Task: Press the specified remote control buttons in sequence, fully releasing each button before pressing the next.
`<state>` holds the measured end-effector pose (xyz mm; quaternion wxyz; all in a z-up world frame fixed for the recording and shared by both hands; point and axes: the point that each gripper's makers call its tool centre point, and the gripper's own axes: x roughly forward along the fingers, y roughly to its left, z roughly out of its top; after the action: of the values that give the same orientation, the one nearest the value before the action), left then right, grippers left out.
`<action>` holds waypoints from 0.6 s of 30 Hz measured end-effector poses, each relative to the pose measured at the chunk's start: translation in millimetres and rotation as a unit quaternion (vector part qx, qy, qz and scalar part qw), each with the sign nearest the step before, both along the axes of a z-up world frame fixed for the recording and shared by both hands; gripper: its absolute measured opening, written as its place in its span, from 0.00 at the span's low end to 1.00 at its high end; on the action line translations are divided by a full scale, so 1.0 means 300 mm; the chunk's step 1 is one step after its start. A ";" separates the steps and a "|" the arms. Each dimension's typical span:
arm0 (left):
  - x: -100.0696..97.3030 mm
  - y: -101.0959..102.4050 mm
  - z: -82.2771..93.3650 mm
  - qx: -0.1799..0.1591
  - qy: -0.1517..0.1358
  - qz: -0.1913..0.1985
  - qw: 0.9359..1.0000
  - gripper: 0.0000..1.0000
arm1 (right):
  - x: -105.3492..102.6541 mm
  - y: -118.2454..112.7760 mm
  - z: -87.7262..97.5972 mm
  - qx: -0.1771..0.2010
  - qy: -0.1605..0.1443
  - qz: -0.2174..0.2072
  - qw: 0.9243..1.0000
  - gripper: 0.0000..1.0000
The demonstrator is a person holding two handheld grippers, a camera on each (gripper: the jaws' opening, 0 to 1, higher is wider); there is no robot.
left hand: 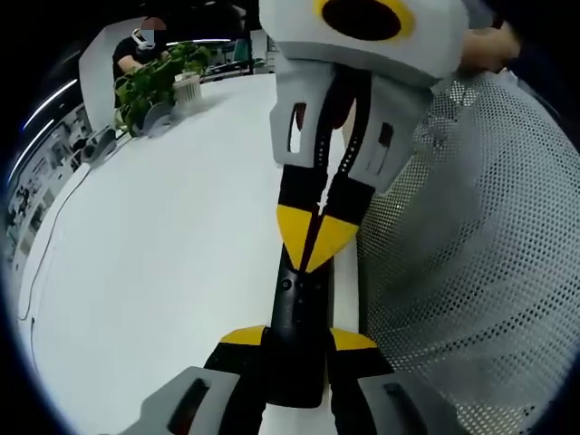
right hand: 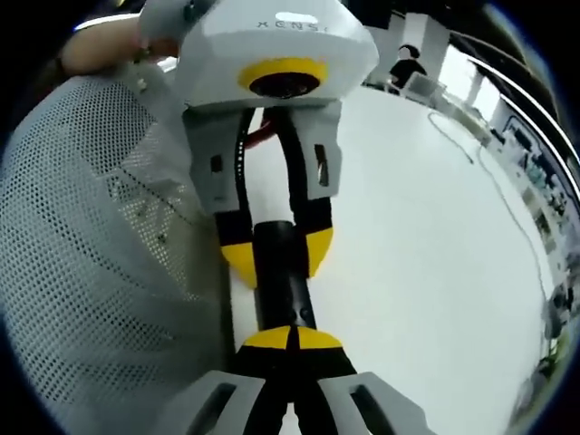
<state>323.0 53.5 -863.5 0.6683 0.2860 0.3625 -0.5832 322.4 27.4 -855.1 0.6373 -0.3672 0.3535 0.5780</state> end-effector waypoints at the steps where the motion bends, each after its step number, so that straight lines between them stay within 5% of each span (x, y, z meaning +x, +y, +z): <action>1: 0.000 0.000 0.000 0.000 0.000 0.000 1.000 0.25 | -0.003 0.007 0.005 0.006 0.001 0.003 1.000 0.00; 18: 0.000 0.000 0.000 0.000 0.002 0.001 1.000 0.25 | -0.004 0.004 0.005 -0.004 -0.023 0.030 0.999 0.00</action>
<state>322.9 53.5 -863.4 0.6679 0.2844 0.3643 -0.5833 321.1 28.6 -853.6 0.6261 -0.3937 0.3301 0.5866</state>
